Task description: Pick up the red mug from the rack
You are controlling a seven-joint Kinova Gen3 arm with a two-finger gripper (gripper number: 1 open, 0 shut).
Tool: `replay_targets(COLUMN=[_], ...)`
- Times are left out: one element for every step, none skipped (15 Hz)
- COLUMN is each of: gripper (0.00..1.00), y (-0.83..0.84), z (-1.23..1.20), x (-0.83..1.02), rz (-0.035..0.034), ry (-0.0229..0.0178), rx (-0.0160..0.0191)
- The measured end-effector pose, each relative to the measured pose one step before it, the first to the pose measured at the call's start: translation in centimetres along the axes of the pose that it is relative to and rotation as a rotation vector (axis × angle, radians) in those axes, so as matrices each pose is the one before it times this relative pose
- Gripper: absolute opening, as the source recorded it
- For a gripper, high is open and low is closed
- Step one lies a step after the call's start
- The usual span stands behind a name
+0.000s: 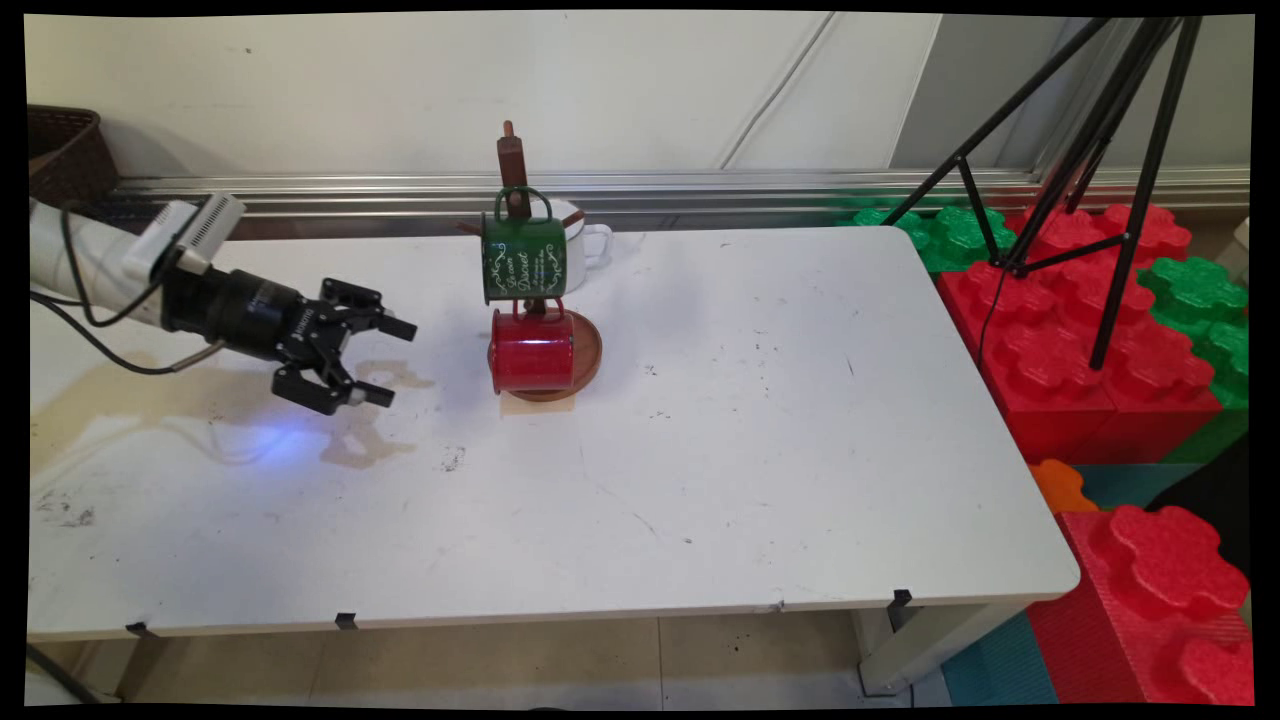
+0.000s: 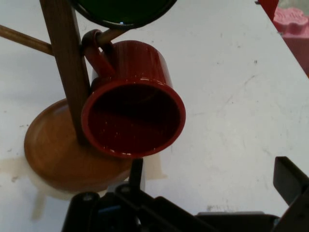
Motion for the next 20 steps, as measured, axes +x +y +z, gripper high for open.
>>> replay_targets(gripper=[1.00,1.00,1.00,1.00,1.00,1.00,1.00,1.00,1.00,1.00,1.00,1.00,1.00,1.00,1.00,1.00,1.00,1.00,1.00,1.00], y=[-0.007,-0.013,-0.014,-0.035,-0.031,-0.020,-0.065,-0.068,-0.052,-0.113,-0.081,-0.067,-0.049,-0.075,-0.046,-0.052,-0.032,-0.036,-0.020,-0.039], z=[0.496,0.327,0.479,0.591,0.571,0.441,0.527,0.490,0.378,0.504,0.339,0.306,0.202,0.304,0.184,0.260,0.166,0.235,0.156,0.235], x=[-0.213,-0.135,-0.192,-0.194,-0.196,-0.159,-0.163,-0.147,-0.126,-0.148,-0.110,-0.109,-0.074,-0.095,-0.065,-0.097,-0.058,-0.086,-0.054,-0.066], rz=[-0.01426,-0.00968,-0.01478,-0.01912,-0.01954,-0.01572,-0.01805,-0.01821,-0.01511,-0.01875,-0.01340,-0.01250,-0.00794,-0.01119,-0.00693,-0.01001,-0.00626,-0.00918,-0.00570,-0.00808], ry=[0.01025,0.00653,0.01028,0.01320,0.01312,0.01072,0.01249,0.01229,0.00987,0.01227,0.00860,0.00834,0.00496,0.00710,0.00471,0.00671,0.00433,0.00635,0.00398,0.00595], rx=[-0.00055,-0.00015,-0.00044,0.00018,0.00092,0.00126,0.00184,0.00198,0.00192,0.00216,0.00195,0.00197,0.00099,0.00098,0.00110,0.00116,0.00059,0.00077,0.00024,0.00039])
